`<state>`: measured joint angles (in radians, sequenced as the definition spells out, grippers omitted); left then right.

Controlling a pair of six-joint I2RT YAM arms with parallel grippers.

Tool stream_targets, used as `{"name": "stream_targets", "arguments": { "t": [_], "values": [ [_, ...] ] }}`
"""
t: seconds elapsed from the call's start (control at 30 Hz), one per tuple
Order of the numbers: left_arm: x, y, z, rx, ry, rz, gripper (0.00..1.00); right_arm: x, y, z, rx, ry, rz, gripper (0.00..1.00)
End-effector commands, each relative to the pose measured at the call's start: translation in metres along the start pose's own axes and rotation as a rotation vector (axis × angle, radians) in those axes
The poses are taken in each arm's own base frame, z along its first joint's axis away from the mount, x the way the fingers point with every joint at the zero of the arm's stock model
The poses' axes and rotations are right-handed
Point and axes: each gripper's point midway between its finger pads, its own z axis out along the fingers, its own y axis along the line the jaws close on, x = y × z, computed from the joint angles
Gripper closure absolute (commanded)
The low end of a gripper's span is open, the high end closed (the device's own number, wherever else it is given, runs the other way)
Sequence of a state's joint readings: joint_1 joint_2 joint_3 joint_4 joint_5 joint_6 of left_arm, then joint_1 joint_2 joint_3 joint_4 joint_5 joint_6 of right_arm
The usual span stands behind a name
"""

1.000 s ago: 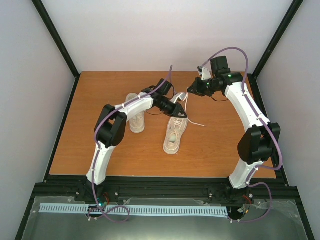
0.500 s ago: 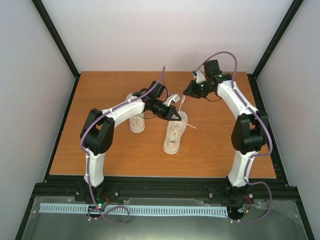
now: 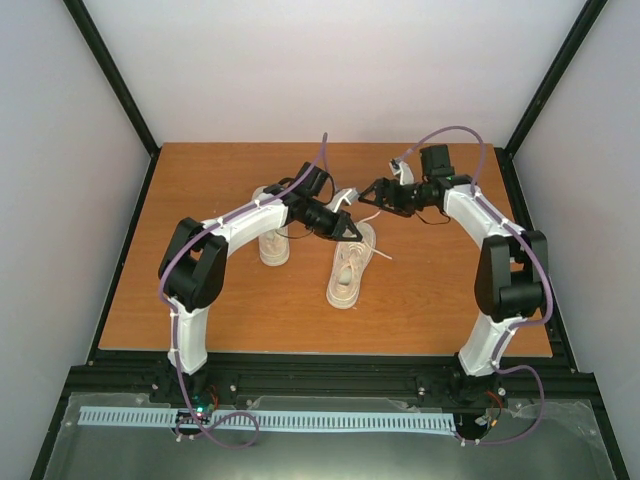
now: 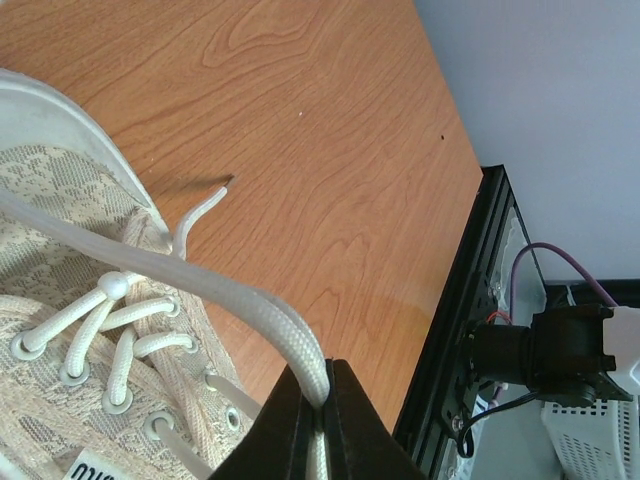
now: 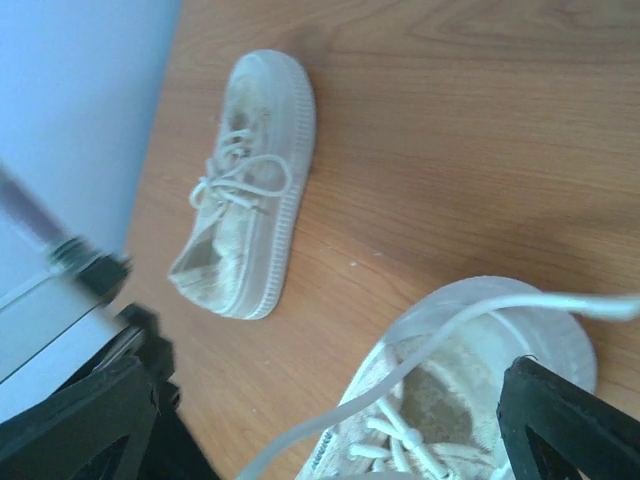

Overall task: Tie the shoes
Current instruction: Cross the shoelace with the shoelace.

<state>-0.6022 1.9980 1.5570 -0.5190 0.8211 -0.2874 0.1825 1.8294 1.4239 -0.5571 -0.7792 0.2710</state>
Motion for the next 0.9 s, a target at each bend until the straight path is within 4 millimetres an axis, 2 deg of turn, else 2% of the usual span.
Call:
{"name": "stream_targets", "arguments": {
  "t": [0.0,0.27,0.4,0.57,0.6,0.7,0.87],
  "values": [
    [-0.013,-0.02,-0.008,0.051,-0.032,0.031,0.99,-0.001,0.042,-0.013,-0.208,-0.068,-0.133,0.06],
    [-0.011,-0.023,-0.007,0.075,-0.021,0.022,0.99,0.016,0.07,-0.024,-0.357,-0.036,-0.212,0.05],
    [-0.011,-0.024,-0.009,0.092,-0.019,0.016,0.99,0.039,0.075,-0.018,-0.425,0.05,-0.206,0.05],
    [-0.011,-0.025,-0.01,0.116,-0.011,0.011,0.99,0.059,0.085,-0.01,-0.477,0.112,-0.205,0.05],
    [-0.011,-0.027,-0.011,0.12,-0.011,0.013,0.99,0.066,0.093,-0.004,-0.491,0.14,-0.221,0.05],
    [-0.012,-0.025,-0.013,0.117,-0.014,0.008,0.99,0.073,0.091,0.003,-0.482,0.171,-0.204,0.06],
    [-0.015,-0.022,-0.017,0.117,-0.026,-0.005,0.99,0.09,0.078,0.008,-0.436,0.203,-0.185,0.08]
  ]
}}
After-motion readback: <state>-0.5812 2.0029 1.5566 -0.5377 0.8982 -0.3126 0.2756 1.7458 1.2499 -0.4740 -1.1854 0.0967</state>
